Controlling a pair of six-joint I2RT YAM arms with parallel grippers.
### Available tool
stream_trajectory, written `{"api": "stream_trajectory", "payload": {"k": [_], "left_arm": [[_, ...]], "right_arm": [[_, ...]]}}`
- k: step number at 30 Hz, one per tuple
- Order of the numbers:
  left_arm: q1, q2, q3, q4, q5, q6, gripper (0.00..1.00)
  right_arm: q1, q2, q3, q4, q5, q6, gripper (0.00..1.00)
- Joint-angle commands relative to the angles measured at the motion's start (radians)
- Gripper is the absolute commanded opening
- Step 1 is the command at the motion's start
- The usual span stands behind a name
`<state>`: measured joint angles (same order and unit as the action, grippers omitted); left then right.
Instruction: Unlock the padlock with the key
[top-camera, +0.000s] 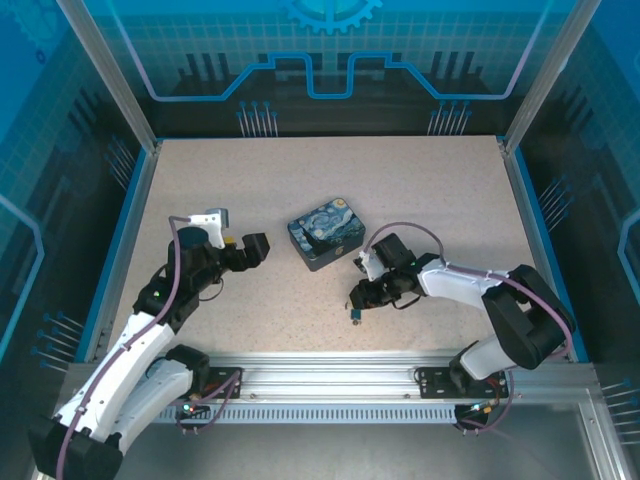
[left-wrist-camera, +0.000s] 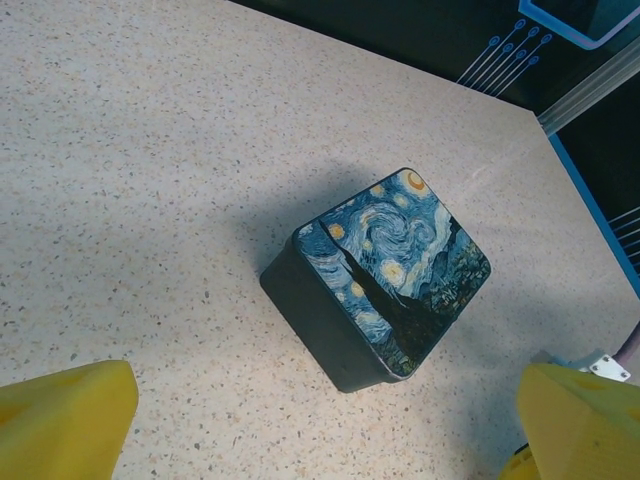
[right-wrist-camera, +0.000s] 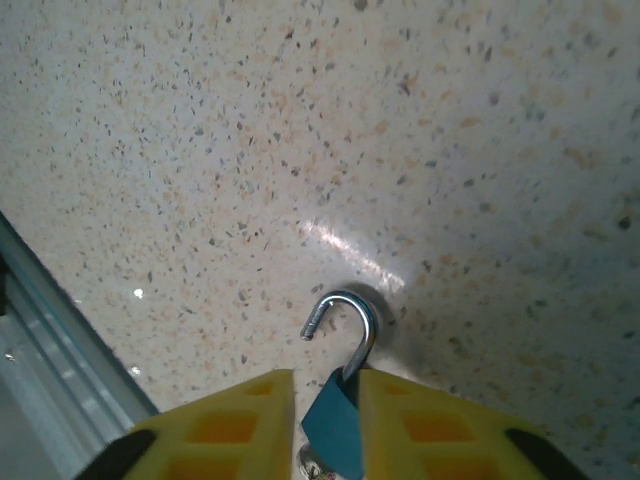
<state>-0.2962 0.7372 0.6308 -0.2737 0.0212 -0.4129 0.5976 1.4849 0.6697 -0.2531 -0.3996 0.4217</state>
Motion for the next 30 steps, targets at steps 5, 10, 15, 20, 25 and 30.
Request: {"api": "stream_trajectory", "payload": {"k": [5,10,15,20,25,30], "left_arm": [[0.009,-0.028,-0.021,-0.028,-0.051,-0.017,0.99],[0.009,-0.062,-0.045,-0.020,-0.119,-0.025,0.99],[0.009,-0.086,-0.076,0.039,-0.269,0.062,0.99],[0.010,-0.081,-0.151,0.222,-0.509,0.199,0.99],[0.012,-0.023,-0.219,0.373,-0.643,0.301,0.99],[0.031,0.087,-0.308,0.580,-0.634,0.372,0.99]], "right_arm": [[-0.006,-0.168,0.009,-0.026,0.187,-0.022,0.38],[-0.040,-0.394,-0.016,-0.064,0.387,-0.056,0.43],[-0.117,-0.608,-0.062,-0.075,0.540,-0.117,0.47],[-0.199,-0.758,-0.099,-0.082,0.689,-0.187,0.58],[-0.273,-0.870,-0.189,0.007,0.826,-0.277,0.85],[-0.361,-0.927,-0.319,0.150,0.856,-0.302,1.00]]}}
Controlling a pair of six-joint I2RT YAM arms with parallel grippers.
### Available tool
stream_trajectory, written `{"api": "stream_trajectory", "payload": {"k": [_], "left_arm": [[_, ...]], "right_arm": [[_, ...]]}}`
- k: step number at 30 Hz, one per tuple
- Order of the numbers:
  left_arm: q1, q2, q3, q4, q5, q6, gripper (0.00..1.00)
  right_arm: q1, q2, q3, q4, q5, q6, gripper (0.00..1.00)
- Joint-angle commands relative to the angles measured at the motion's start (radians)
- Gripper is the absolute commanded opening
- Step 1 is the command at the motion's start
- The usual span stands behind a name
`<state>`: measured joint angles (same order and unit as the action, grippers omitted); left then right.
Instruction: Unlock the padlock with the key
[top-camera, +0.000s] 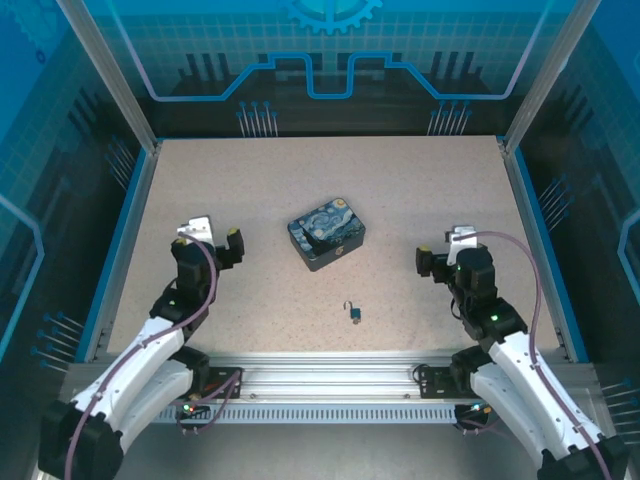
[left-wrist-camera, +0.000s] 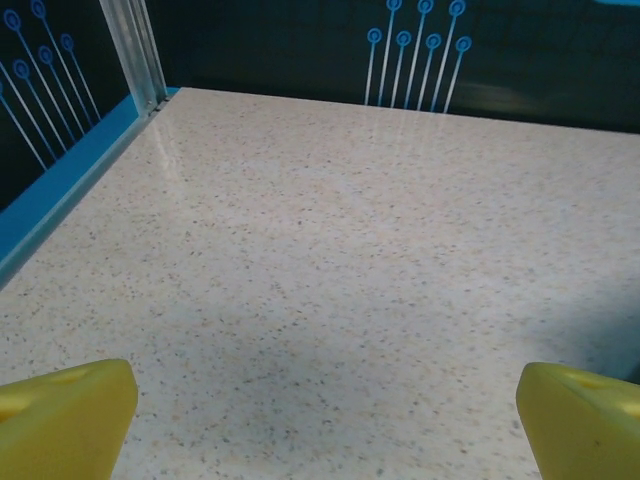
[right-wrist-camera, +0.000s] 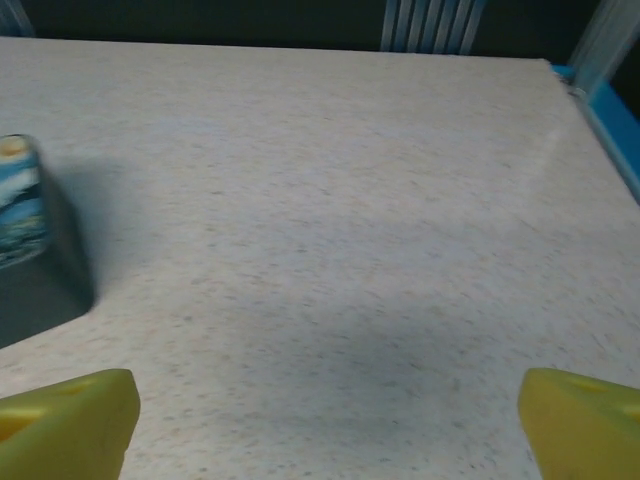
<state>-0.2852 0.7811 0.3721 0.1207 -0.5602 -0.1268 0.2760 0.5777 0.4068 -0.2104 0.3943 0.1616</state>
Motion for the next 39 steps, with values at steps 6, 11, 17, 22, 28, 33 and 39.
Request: {"api": "stream_trajectory", "payload": {"k": [6,11,17,22,28,33,39], "left_arm": [[0.125,0.197,-0.099,0.321,0.066,0.067,0.99],[0.203,0.342,-0.106,0.464,0.228,0.080,0.99],[0.228,0.491,-0.104,0.710,0.377,0.163,0.99],[0.253,0.692,-0.116,0.969,0.481,0.152,0.99],[0.273,0.780,-0.137,1.091,0.533,0.148,0.99],[0.282,0.762,-0.020,0.835,0.585,0.156,0.99],[0.313,0.766,0.016,0.788,0.580,0.116,0.99]], "right_arm": [[-0.091,0.006,-0.197,0.320,-0.019,-0.099,1.00],[-0.157,0.166,-0.209,0.467,-0.139,-0.163,1.00],[-0.174,0.402,-0.189,0.742,-0.226,-0.184,1.00],[-0.182,0.619,-0.142,0.961,-0.299,-0.207,1.00],[-0.183,0.833,-0.112,1.135,-0.339,-0.210,1.00],[-0.192,0.918,-0.017,1.038,-0.363,-0.214,1.00],[-0.242,0.926,0.030,0.954,-0.396,-0.164,1.00]]}}
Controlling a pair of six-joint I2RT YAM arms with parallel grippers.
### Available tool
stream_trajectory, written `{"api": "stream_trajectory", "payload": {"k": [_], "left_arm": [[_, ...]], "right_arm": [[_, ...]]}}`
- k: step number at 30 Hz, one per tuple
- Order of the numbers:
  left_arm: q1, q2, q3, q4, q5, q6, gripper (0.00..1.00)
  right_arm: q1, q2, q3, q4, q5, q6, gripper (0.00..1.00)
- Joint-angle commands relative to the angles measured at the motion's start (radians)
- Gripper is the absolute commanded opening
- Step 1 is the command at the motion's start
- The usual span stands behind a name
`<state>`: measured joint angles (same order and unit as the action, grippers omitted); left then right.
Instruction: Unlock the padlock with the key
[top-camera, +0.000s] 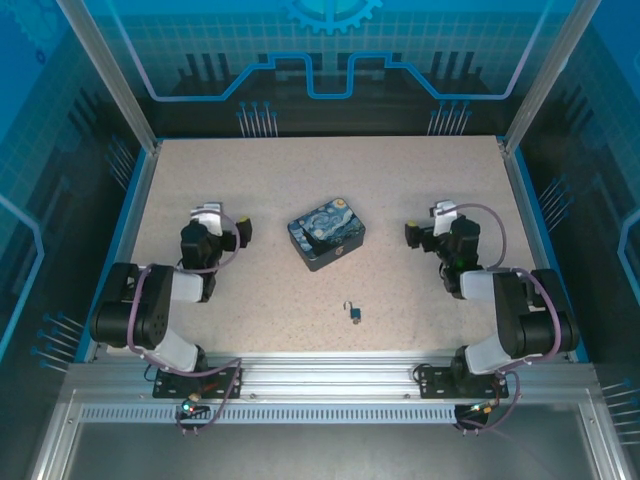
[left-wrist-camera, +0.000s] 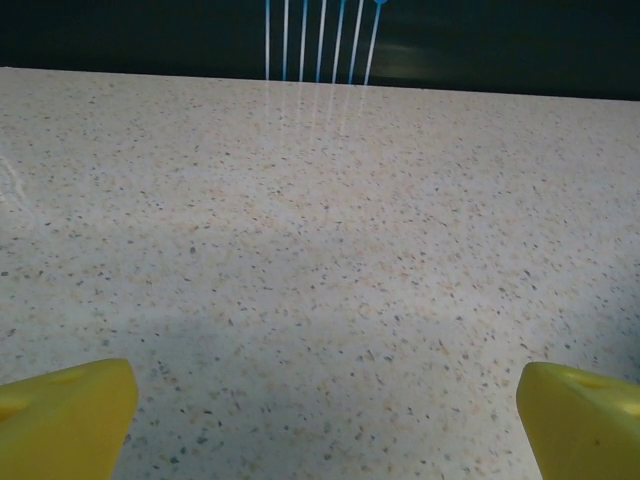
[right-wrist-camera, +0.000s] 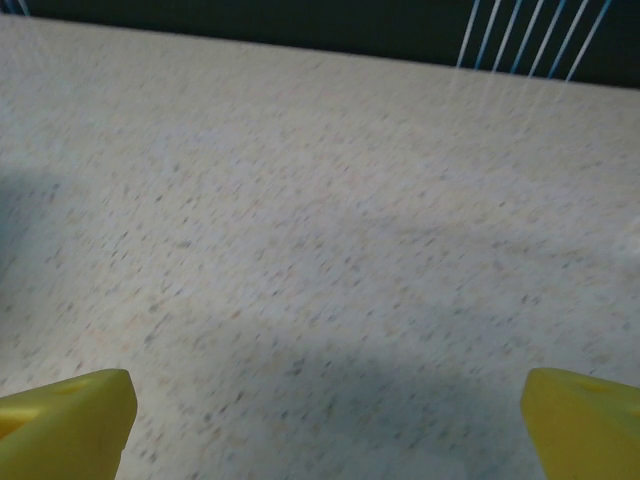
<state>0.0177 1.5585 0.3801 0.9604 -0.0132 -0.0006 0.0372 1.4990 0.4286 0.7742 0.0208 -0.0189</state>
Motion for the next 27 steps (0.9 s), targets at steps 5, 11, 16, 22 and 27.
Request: {"api": "stream_trajectory", "payload": {"k": [5,11,16,22,27], "left_arm": [[0.011,-0.010,0.006,-0.052,0.033,-0.008,0.99],[0.010,-0.011,0.006,-0.052,0.032,-0.009,0.99],[0.010,-0.011,0.006,-0.052,0.032,-0.009,0.99],[0.010,-0.010,0.006,-0.052,0.032,-0.009,0.99],[0.009,-0.011,0.006,-0.051,0.032,-0.009,0.99]], "right_arm": [[0.015,0.006,0.010,-0.032,0.011,0.008,1.00],[0.015,0.006,0.010,-0.032,0.011,0.008,1.00],[0.016,0.006,0.010,-0.032,0.011,0.008,1.00],[0.015,0.006,0.012,-0.035,0.013,0.008,1.00],[0.017,0.006,0.011,-0.033,0.012,0.008,1.00]]}}
